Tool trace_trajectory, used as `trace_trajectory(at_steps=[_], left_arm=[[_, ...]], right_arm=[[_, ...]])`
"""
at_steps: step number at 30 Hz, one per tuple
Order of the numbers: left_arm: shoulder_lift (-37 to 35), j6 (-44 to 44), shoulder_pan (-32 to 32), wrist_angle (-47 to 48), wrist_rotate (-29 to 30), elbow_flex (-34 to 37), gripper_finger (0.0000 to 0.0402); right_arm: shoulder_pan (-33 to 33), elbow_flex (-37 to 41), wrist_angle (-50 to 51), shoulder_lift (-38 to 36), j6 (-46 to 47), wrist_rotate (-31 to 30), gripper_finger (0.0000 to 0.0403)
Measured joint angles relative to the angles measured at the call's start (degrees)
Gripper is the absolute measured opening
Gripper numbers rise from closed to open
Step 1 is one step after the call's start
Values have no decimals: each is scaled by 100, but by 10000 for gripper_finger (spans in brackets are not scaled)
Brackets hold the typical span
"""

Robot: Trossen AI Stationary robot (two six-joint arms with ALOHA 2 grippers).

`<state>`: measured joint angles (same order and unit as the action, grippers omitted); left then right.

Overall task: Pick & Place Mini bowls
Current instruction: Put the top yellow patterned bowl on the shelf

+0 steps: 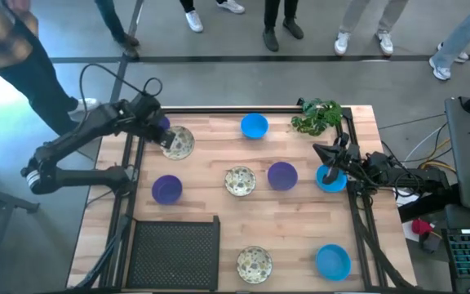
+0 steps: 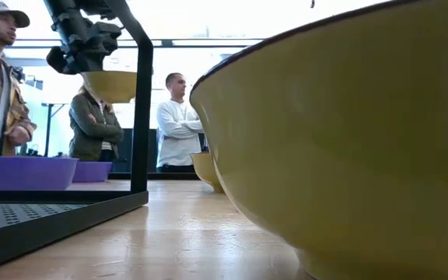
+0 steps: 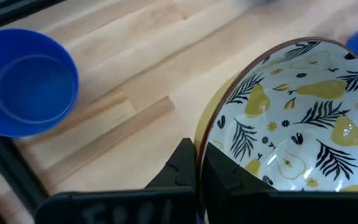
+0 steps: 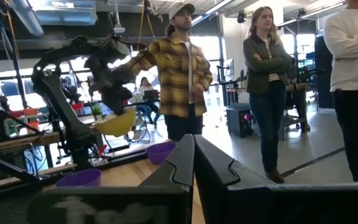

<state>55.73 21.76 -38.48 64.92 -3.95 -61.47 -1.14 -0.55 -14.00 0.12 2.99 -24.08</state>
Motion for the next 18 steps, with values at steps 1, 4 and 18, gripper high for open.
trace_trajectory(at_steps=[1, 4, 18], left_arm=[[-28, -127, 0, 67, -7, 0, 1], [-89, -555, 0, 330, -167, 0, 1], [-274, -2065, 295, 1188, -1276, -2, 1]], right_arm=[[0, 1, -1, 1, 1, 0, 8], [-1, 0, 0, 0, -31, 0, 8], [0, 1, 2, 0, -494, 0, 8]])
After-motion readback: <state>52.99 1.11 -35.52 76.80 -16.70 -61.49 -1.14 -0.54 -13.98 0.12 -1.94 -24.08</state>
